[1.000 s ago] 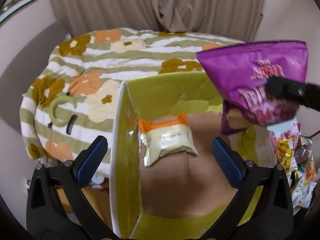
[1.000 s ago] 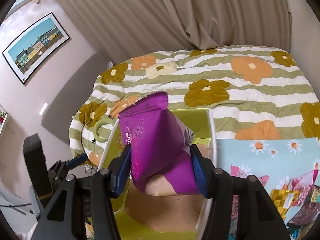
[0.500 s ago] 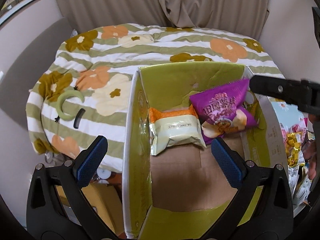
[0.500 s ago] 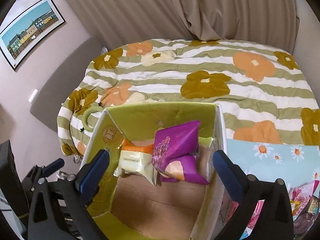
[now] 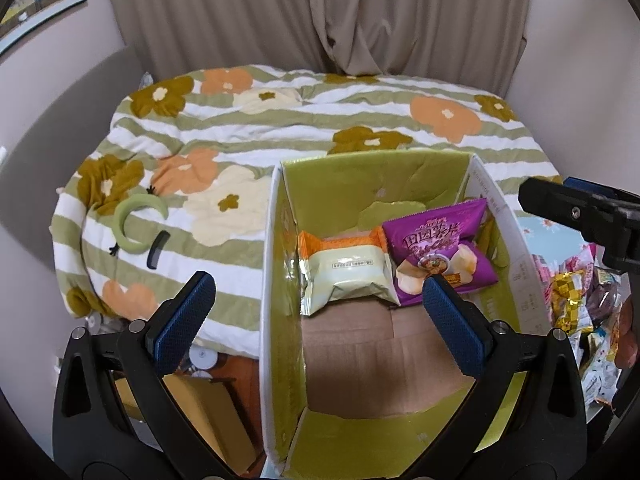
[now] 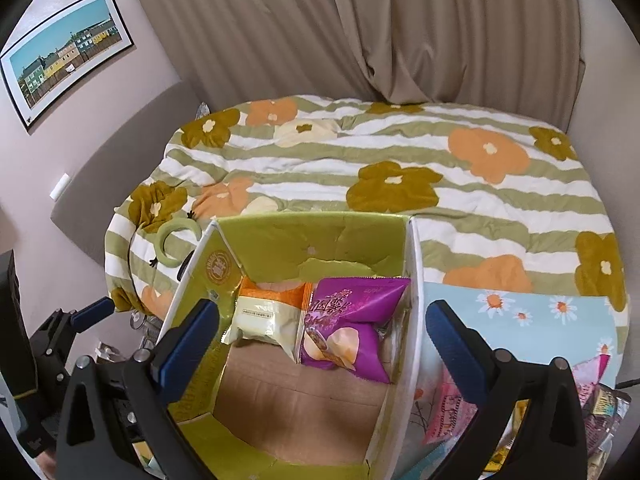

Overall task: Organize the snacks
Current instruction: 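Withdraw both tools from the box back toward the snack tray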

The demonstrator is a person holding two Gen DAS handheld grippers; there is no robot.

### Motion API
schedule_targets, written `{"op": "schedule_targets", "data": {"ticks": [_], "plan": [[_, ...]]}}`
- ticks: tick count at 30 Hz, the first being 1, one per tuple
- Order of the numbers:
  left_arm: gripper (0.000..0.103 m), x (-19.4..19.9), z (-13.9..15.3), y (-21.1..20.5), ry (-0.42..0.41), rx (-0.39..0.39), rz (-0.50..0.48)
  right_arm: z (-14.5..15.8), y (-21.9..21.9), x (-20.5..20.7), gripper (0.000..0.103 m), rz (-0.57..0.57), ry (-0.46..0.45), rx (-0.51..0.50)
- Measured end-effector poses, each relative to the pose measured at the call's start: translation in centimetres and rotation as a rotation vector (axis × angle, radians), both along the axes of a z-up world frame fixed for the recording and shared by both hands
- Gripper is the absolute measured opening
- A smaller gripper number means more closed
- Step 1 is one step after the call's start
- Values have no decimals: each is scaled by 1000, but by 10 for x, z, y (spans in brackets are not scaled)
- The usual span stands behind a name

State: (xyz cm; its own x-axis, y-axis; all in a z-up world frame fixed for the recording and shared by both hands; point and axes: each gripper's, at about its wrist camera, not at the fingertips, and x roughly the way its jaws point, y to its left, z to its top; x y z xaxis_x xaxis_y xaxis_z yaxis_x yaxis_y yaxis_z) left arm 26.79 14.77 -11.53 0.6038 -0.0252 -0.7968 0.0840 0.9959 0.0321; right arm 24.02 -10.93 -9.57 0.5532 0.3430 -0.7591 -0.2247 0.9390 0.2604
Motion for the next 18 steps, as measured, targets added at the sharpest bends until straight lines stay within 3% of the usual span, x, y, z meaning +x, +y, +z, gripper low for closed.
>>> {"op": "schedule_targets", "data": {"ticks": [4, 8, 18], "plan": [[102, -9, 15, 0, -21, -7, -14, 13, -1, -12, 103, -16, 16, -35], [102, -23, 32, -4, -49, -9, -25, 32, -13, -34, 103, -38, -32, 7], [102, -82, 71, -54, -118, -39, -64, 72, -73, -110, 103, -117, -143, -55]]}}
